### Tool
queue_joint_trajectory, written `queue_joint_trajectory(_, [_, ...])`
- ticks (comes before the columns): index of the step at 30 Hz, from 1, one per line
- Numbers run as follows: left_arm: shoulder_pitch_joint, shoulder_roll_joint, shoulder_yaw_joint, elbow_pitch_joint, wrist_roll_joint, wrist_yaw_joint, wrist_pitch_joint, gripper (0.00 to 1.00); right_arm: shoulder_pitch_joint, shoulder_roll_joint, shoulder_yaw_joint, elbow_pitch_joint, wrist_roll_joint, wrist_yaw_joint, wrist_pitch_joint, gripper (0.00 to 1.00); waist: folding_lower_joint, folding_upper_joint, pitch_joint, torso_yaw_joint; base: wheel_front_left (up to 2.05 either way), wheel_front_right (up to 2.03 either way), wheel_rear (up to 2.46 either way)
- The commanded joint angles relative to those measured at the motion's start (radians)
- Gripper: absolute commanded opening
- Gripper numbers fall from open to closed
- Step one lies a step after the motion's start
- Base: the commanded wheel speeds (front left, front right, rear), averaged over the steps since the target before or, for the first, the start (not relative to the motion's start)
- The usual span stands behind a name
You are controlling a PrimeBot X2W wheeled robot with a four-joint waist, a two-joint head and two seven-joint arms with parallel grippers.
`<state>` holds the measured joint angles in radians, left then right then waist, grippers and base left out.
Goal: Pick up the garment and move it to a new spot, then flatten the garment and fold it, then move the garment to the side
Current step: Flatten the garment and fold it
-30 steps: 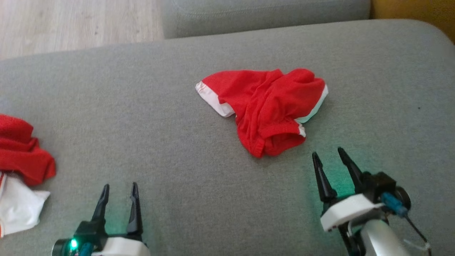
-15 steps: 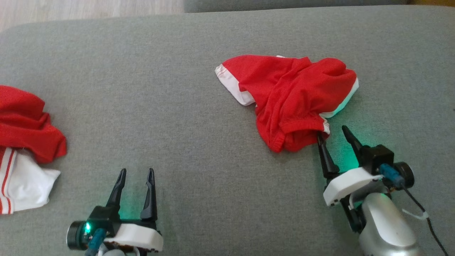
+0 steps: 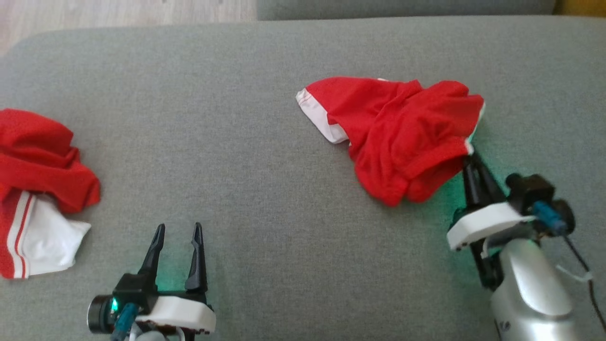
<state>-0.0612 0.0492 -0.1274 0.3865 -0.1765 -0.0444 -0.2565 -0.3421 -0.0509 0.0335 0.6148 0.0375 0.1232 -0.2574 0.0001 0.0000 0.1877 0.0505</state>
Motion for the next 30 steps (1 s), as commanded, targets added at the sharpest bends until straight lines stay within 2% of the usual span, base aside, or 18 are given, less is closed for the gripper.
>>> queue_joint_trajectory(1, [-0.022,0.001,0.034,-0.019,-0.006,-0.003,-0.005,1.0,-0.045,0.001,0.011,-0.073,0.006,0.008,-0.004,0.0,-0.0001,0.0,-0.016,0.003,0.0,0.0,0.0])
queue_joint_trajectory(5, [-0.013,0.001,0.024,-0.009,-0.016,-0.009,-0.005,1.0,-0.114,-0.022,0.046,-0.19,0.021,0.008,-0.004,0.0,-0.0001,0.0,-0.041,0.009,0.0,0.0,0.0])
queue_joint_trajectory(9, [-0.003,0.001,0.001,0.004,-0.03,-0.013,-0.005,1.0,-0.238,-0.056,0.139,-0.286,0.072,0.008,-0.004,0.0,-0.0001,0.0,-0.069,0.027,0.0,0.0,0.0])
queue_joint_trajectory(14, [0.006,0.001,-0.023,0.023,-0.048,-0.014,-0.005,1.0,-0.366,-0.061,0.248,-0.314,0.119,0.008,-0.004,0.0,-0.0001,0.0,-0.09,0.057,0.0,0.0,0.0])
queue_joint_trajectory(19, [0.017,0.001,-0.046,0.043,-0.065,-0.012,-0.005,1.0,-0.497,-0.02,0.354,-0.328,0.202,0.008,-0.004,0.0,-0.0001,0.0,-0.107,0.096,0.0,0.0,0.0])
queue_joint_trajectory(25, [0.03,0.001,-0.045,0.05,-0.071,-0.008,-0.005,1.0,-0.567,-0.001,0.357,-0.339,0.269,0.008,-0.004,0.0,-0.0001,0.0,-0.106,0.111,0.0,0.0,0.0])
queue_joint_trajectory(28, [0.03,0.001,-0.041,0.043,-0.071,-0.005,-0.005,1.0,-0.53,-0.009,0.328,-0.284,0.268,0.008,-0.004,0.0,-0.0001,0.0,-0.092,0.106,0.0,0.0,0.0])
queue_joint_trajectory(30, [0.026,0.001,-0.043,0.039,-0.072,-0.006,-0.005,1.0,-0.482,-0.041,0.296,-0.224,0.274,0.008,-0.004,0.0,-0.0001,0.0,-0.078,0.102,0.0,0.0,0.0])
